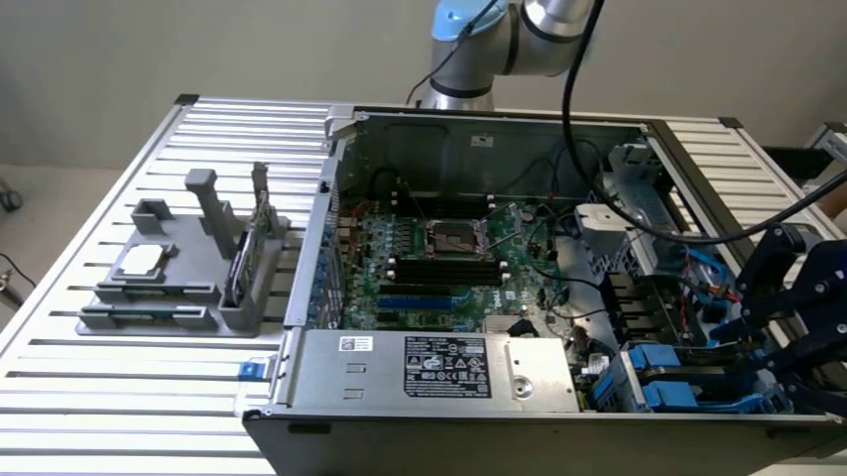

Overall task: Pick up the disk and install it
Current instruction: 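Insert the first disk wire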

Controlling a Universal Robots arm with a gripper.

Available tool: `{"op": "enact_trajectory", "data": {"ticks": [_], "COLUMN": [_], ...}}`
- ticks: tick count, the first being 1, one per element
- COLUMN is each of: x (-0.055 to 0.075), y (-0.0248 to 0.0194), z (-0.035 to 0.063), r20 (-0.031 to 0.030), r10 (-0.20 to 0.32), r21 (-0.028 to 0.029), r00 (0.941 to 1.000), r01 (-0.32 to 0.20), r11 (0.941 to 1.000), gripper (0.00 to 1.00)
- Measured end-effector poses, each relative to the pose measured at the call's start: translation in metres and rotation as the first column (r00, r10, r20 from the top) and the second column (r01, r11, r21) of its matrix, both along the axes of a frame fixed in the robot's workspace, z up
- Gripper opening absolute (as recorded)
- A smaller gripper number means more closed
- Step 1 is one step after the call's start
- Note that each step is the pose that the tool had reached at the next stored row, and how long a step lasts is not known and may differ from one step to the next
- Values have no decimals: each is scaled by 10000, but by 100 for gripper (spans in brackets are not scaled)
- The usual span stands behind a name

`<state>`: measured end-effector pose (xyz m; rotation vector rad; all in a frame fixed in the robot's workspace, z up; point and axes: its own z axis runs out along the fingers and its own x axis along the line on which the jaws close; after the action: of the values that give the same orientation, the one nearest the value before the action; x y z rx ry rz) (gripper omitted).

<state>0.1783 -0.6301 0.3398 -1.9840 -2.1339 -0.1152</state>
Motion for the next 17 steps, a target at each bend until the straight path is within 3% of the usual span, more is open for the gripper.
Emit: {"op": "enact_trajectory", "data": {"ticks": [3,12,17], "x": [0,1,1], "y": [34,77,129], "z": [-6,-59,-70], "r20": [0,8,8], "r10": [18,85,113], "r21": [5,27,30], "r00": [10000,10000,9999], "r01": [-18,-85,-113], "r11": [10000,10000,9999], "gripper": [37,37,37]}}
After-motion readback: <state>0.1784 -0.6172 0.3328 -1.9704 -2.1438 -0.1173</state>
